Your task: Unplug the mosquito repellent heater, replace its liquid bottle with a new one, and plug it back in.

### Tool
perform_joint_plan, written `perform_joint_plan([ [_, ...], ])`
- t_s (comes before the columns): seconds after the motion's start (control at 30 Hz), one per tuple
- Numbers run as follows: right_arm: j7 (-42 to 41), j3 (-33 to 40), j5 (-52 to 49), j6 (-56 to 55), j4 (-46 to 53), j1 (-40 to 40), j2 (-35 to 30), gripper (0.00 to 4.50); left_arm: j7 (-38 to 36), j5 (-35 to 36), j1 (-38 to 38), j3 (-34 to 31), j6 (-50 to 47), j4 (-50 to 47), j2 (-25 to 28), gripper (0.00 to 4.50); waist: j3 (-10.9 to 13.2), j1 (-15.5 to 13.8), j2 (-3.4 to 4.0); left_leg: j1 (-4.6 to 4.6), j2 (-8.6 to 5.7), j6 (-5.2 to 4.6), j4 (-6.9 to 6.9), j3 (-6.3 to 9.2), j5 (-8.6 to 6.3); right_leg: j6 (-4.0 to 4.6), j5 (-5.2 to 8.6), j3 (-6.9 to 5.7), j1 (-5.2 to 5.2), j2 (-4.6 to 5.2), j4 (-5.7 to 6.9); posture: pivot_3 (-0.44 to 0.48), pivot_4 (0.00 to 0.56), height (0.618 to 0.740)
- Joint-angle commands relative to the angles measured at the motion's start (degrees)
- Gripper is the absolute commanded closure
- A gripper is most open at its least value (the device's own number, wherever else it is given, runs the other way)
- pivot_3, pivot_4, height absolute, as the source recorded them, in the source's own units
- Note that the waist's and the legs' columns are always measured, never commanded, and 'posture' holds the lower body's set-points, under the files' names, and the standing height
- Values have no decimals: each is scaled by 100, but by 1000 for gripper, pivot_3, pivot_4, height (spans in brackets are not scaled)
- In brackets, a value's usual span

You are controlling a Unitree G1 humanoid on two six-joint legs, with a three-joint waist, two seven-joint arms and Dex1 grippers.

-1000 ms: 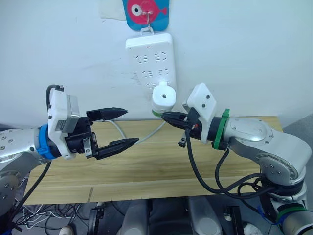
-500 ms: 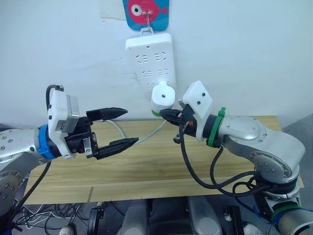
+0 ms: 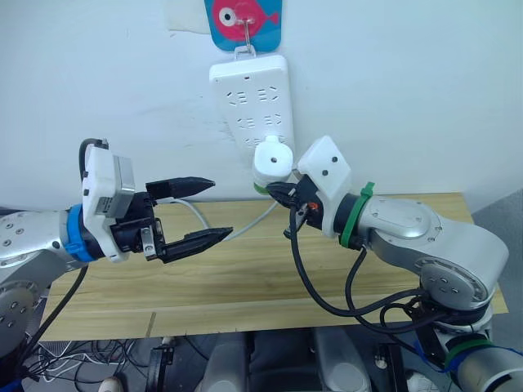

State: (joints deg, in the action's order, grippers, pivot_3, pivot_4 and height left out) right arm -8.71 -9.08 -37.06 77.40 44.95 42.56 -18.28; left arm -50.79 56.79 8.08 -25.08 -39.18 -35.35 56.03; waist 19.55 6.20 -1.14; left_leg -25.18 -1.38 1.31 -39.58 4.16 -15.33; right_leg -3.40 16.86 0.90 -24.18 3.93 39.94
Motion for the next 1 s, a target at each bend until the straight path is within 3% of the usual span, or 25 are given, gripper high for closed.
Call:
perform_joint_plan([
  [0.03,369,259,416,-85,31,202,31,4481,-48,-27,45,-59,154,-61,-21,165,0,0,0,0,0,0,-1,0,0,0,0,0,0,0,1,-198,316,740],
  [0.53,584,174,776,-195,-233,250,35,4481,-5,-66,62,12,206,-64,-48,165,0,-5,0,16,0,-5,-5,4,-1,0,0,-1,9,-1,22,-198,318,740],
  [1.0,-918,779,-496,-266,214,-61,-525,4481,-114,-166,-24,-46,245,-21,-79,165,-2,11,-2,18,-1,18,45,-6,13,1,0,1,3,0,-8,-199,304,740],
])
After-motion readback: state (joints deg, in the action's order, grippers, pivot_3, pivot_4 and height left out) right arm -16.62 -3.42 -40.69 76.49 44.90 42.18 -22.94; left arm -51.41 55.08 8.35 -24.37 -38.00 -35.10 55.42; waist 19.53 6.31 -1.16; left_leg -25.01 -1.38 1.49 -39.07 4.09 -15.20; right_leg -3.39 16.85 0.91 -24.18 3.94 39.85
